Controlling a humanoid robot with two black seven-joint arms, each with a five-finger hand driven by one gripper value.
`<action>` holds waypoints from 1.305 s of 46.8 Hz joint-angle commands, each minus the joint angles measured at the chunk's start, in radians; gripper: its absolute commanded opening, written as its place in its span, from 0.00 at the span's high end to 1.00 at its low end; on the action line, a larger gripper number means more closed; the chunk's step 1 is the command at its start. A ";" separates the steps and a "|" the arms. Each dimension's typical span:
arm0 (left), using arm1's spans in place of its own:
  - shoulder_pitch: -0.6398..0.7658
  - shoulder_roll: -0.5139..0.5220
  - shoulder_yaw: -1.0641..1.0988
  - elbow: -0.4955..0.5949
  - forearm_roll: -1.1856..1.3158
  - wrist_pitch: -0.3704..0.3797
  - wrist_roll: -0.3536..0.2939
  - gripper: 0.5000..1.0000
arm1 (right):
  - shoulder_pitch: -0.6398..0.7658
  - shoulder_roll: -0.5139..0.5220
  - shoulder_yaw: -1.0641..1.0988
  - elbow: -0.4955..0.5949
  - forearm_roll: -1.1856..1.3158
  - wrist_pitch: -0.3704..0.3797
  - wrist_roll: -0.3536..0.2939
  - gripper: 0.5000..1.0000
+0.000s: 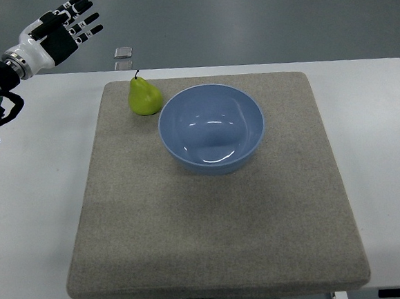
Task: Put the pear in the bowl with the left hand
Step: 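Extend the open left hand toward the green pear beside the bowl, then lower the left hand onto the green pear and close fingers around it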
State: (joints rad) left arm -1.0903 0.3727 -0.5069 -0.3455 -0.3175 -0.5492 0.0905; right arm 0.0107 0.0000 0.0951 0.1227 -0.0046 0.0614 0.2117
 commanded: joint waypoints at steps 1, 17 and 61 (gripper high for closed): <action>0.003 0.000 0.004 0.000 0.000 0.000 0.002 0.00 | 0.000 0.000 0.000 0.000 0.000 0.000 0.000 0.15; 0.000 0.003 0.014 0.000 0.000 0.003 0.003 0.00 | 0.000 0.000 0.000 0.000 0.000 0.000 0.000 0.15; -0.095 0.058 0.034 -0.102 0.985 -0.012 -0.097 0.01 | 0.000 0.000 0.000 0.000 0.000 0.000 0.000 0.15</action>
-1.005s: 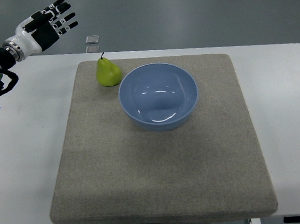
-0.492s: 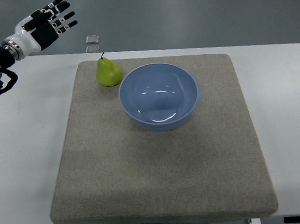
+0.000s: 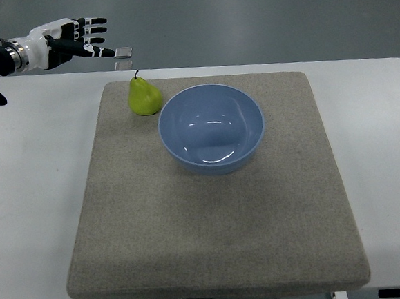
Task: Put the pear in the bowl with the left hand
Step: 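Lower the left hand onto the green pear and close fingers around it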
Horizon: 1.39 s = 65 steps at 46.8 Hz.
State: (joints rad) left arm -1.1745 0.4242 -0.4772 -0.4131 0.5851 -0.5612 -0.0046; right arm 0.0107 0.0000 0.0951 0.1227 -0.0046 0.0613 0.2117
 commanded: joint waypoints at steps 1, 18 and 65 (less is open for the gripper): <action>-0.014 0.007 0.005 -0.045 0.114 0.000 -0.002 0.01 | 0.000 0.000 0.000 0.000 0.000 0.000 0.000 0.15; -0.039 -0.008 0.017 -0.113 0.556 0.038 -0.047 0.02 | 0.000 0.000 0.000 0.000 0.000 0.000 0.000 0.15; -0.020 -0.168 0.172 -0.082 0.756 0.193 -0.107 0.04 | 0.000 0.000 0.000 0.000 0.000 0.000 0.000 0.15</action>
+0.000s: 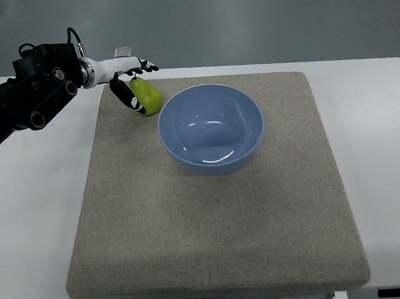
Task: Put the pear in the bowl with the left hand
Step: 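Lower the left hand onto the green pear and close fingers around it, then lift the pear with the left hand and carry it over the bowl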
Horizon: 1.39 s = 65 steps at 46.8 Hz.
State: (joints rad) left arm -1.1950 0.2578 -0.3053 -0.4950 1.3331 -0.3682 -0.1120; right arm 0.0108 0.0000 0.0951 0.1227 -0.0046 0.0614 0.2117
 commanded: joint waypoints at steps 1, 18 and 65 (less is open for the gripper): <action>0.000 -0.003 0.000 0.000 0.009 0.000 0.000 0.05 | 0.000 0.000 0.000 0.000 0.000 0.000 0.000 0.15; 0.023 -0.022 -0.011 0.000 0.024 0.000 0.000 0.45 | 0.000 0.000 0.000 0.000 0.000 0.000 0.000 0.15; -0.086 0.207 -0.015 -0.419 -0.014 -0.009 -0.104 1.00 | 0.000 0.000 0.000 0.000 0.000 0.000 0.000 0.15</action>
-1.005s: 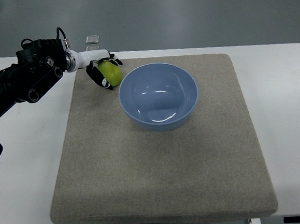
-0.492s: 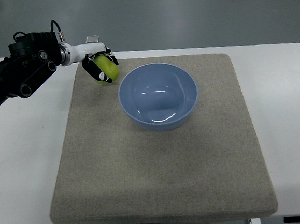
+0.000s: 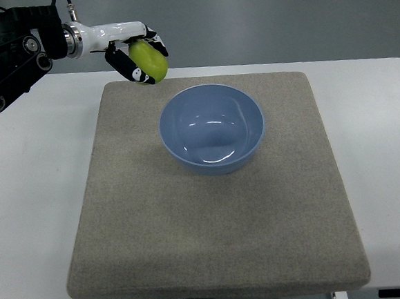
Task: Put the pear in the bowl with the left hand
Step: 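Lift the pear with the left hand and carry it over the bowl, then lower the pear into the blue bowl and open the left hand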
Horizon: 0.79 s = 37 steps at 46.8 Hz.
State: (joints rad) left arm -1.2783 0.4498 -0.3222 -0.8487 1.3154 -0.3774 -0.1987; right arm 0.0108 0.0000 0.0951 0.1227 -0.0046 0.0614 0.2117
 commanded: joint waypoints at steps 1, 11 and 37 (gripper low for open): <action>-0.004 0.021 0.002 -0.090 0.007 0.000 -0.021 1.00 | 0.000 0.000 0.000 0.000 0.000 0.000 0.000 0.15; -0.024 0.059 0.014 -0.319 0.019 -0.003 -0.027 1.00 | 0.000 0.000 0.000 0.000 0.000 0.000 0.000 0.15; -0.012 -0.002 0.120 -0.331 0.159 0.017 -0.022 0.90 | 0.000 0.000 0.000 0.000 0.000 0.000 0.000 0.15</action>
State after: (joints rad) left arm -1.2930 0.4544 -0.2027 -1.1827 1.4739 -0.3623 -0.2212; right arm 0.0107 0.0000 0.0951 0.1227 -0.0046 0.0614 0.2116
